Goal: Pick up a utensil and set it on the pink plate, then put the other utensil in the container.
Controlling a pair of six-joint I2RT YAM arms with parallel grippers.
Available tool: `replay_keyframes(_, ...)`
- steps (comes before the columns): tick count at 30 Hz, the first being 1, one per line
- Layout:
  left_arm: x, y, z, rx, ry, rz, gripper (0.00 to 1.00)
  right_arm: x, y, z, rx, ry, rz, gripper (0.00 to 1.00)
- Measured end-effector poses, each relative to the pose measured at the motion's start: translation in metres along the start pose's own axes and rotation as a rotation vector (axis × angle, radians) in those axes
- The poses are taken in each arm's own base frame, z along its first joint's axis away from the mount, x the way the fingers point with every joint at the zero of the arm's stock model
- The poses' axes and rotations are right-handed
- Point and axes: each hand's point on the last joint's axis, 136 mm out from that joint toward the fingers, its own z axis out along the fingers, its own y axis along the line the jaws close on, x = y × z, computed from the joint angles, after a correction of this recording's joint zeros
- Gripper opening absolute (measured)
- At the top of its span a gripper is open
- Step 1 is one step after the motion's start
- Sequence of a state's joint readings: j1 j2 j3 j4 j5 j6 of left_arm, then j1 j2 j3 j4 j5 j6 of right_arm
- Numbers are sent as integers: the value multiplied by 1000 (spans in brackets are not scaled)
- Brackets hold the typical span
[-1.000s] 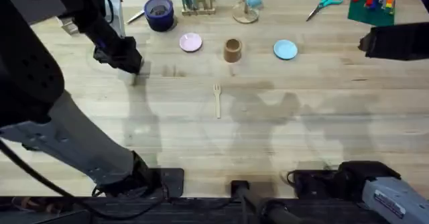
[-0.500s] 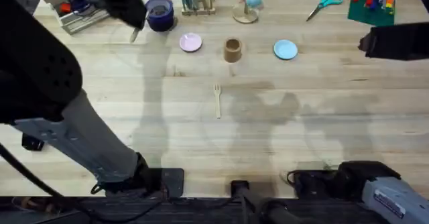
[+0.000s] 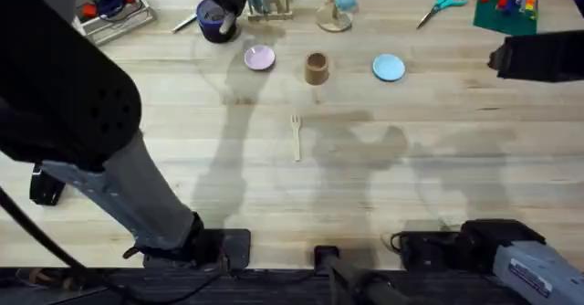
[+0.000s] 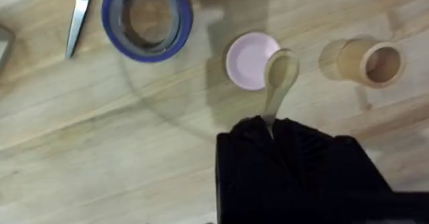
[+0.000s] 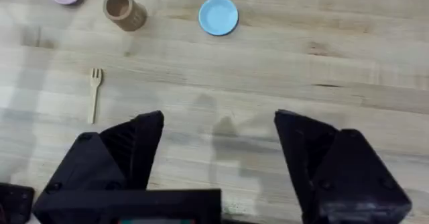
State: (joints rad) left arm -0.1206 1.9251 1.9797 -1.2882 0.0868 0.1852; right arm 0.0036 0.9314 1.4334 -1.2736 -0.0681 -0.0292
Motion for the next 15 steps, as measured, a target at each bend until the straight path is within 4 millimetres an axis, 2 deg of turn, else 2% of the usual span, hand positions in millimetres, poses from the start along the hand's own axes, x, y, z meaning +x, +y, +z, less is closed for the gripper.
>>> replay_keyframes(9,-7,-7,5,3,-18,14,42,0,0,0,0,0,0,995)
replay_keyframes(15,-7,-4,39,13,35,9,42,0,0,0,0,0,0,996)
